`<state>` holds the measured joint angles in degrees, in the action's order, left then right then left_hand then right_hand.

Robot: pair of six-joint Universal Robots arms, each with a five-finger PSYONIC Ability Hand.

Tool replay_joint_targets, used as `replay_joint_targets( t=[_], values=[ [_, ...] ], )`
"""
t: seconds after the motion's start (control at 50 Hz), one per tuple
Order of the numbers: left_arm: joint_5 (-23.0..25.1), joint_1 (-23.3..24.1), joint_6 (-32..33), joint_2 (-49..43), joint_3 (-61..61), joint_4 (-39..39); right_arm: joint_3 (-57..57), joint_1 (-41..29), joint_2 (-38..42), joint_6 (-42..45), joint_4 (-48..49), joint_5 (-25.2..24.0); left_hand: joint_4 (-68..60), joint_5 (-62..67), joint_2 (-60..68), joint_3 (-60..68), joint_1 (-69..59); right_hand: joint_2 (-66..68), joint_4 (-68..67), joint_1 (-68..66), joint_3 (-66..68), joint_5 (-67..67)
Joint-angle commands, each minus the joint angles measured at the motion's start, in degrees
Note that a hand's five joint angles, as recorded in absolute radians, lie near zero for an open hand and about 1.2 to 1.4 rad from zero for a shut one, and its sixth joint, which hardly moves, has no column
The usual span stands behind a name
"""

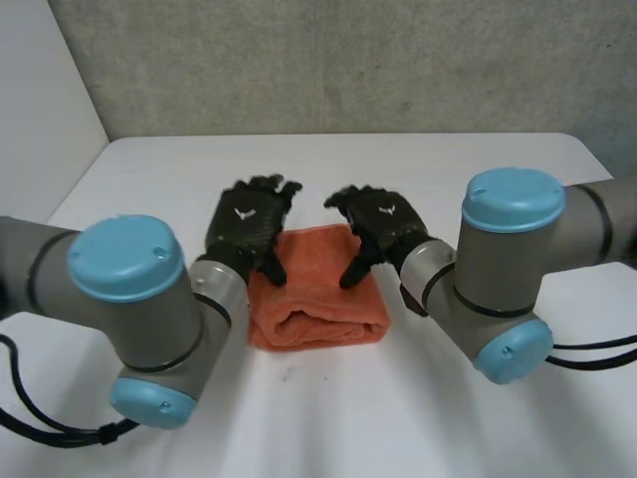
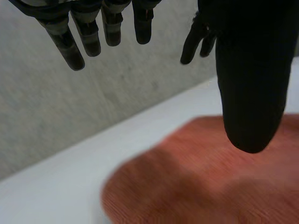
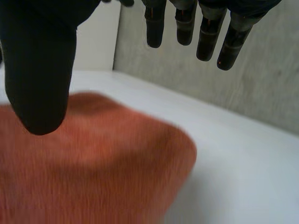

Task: Fold the laundry

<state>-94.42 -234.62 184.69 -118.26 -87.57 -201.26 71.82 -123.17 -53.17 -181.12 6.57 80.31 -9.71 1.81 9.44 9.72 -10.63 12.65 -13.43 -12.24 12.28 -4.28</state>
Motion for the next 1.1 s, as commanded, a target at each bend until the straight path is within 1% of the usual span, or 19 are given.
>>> replay_joint_targets(
  t=[0.02,0.12,0.16,0.24,0.3,0.36,0.38,0.42,0.44,0.48,0.5,0.52,0.54,0.58,0.7,0.74,0.8,0.96,1.1],
  values=[
    [-0.41,0.39,-0.47,-5.4,1.97,6.66,-5.46,1.0,8.25,1.2,-7.0,-0.24,-1.18,-0.92,1.45,1.17,-0.25,-2.65,3.43,2.24,-2.28,4.28],
    [-0.59,-0.58,-0.38,-5.75,1.09,8.96,-7.84,1.62,10.63,4.11,-10.27,0.11,-0.84,-1.26,1.11,0.83,0.08,-2.65,3.43,2.24,-2.28,4.28],
    [-0.59,-1.45,0.05,-5.14,0.22,10.09,-8.28,1.97,10.02,6.38,-10.44,0.54,-0.67,-1.43,0.94,0.66,0.25,-2.65,3.43,2.24,-2.28,4.28],
    [-0.59,-1.72,0.32,-3.29,-0.14,11.42,-8.28,2.23,7.56,6.83,-10.53,0.37,-0.67,-1.43,0.94,0.66,0.25,-2.65,3.43,2.24,-2.28,4.28],
    [-0.5,-1.72,0.32,-0.31,0.12,12.82,-8.19,2.41,2.81,6.66,-10.27,0.55,-0.5,-1.59,0.78,0.5,0.42,-2.65,3.43,2.24,-2.28,4.28],
    [-0.5,-1.89,0.32,5.3,2.05,14.58,-8.02,2.93,-4.02,6.57,-10.0,1.07,-0.5,-1.59,0.78,0.5,0.42,-2.65,3.43,2.24,-2.28,4.28],
    [-0.5,-1.89,0.32,5.32,2.06,14.58,-8.01,2.93,-4.04,6.57,-10.0,1.07,-0.5,-1.59,0.78,0.5,0.42,-2.65,3.43,2.24,-2.28,4.28],
    [-0.41,-2.59,0.06,9.43,3.89,15.63,-7.32,4.33,-8.77,6.57,-9.57,2.47,-0.33,-1.76,0.61,0.33,0.59,-2.65,3.43,2.24,-2.28,4.28],
    [-0.41,-2.6,0.06,9.45,3.9,15.64,-7.31,4.34,-8.79,6.57,-9.56,2.48,-0.33,-1.76,0.61,0.33,0.59,-2.65,3.43,2.24,-2.28,4.28],
    [-0.24,-5.13,-0.03,12.95,5.39,16.95,-6.53,5.83,-12.99,6.66,-8.78,4.66,-0.33,-1.76,0.61,0.33,0.59,-2.65,3.43,2.24,-2.28,4.28],
    [-0.24,-5.15,-0.03,12.97,5.4,16.95,-6.52,5.83,-13.01,6.66,-8.77,4.68,-0.33,-1.76,0.61,0.33,0.59,-2.65,3.43,2.24,-2.28,4.28],
    [-0.06,-6.54,-0.21,14.79,6.01,17.65,-5.91,6.44,-14.92,7.0,-8.25,5.89,-0.5,-1.6,0.77,0.49,0.42,-2.65,3.43,2.24,-2.28,4.28],
    [-0.06,-6.55,-0.21,14.81,6.01,17.66,-5.21,7.15,-16.86,7.27,-7.72,7.3,-0.5,-1.59,0.78,0.5,0.42,-2.65,3.43,2.24,-2.28,4.28],
    [-0.06,-8.22,-0.38,19.1,7.76,19.75,-4.42,7.94,-19.05,7.53,-7.28,8.53,-1.34,-0.76,1.61,1.33,-0.42,-2.65,3.43,2.24,-2.28,4.28],
    [-0.06,-10.95,-0.74,23.07,10.85,24.86,-0.9,11.72,-25.3,8.32,-6.93,10.65,-1.34,-0.75,1.62,1.34,-0.42,-2.65,3.43,2.24,-2.28,4.28],
    [0.11,-12.96,-1.17,24.65,11.64,27.58,-0.2,12.25,-26.1,8.5,-7.01,10.74,-1.34,-0.75,1.62,1.34,-0.42,-2.65,3.43,2.24,-2.28,4.28],
    [1.25,-13.67,-1.35,25.71,11.81,29.34,1.12,12.95,-26.81,8.5,-7.28,10.83,-1.18,-0.92,1.45,1.17,-0.25,-2.65,3.43,2.24,-2.28,4.28],
    [5.29,-14.11,-2.14,25.45,11.9,30.93,3.5,13.13,-27.95,8.77,-7.1,10.65,-1.01,-1.09,1.28,1.0,-0.09,-2.65,3.43,2.24,-2.28,4.28],
    [5.56,-14.29,-2.76,25.53,11.99,30.49,4.2,13.04,-28.04,9.03,-6.93,10.57,-0.67,-1.43,0.94,0.66,0.25,-2.65,3.43,2.24,-2.28,4.28]
  ],
)
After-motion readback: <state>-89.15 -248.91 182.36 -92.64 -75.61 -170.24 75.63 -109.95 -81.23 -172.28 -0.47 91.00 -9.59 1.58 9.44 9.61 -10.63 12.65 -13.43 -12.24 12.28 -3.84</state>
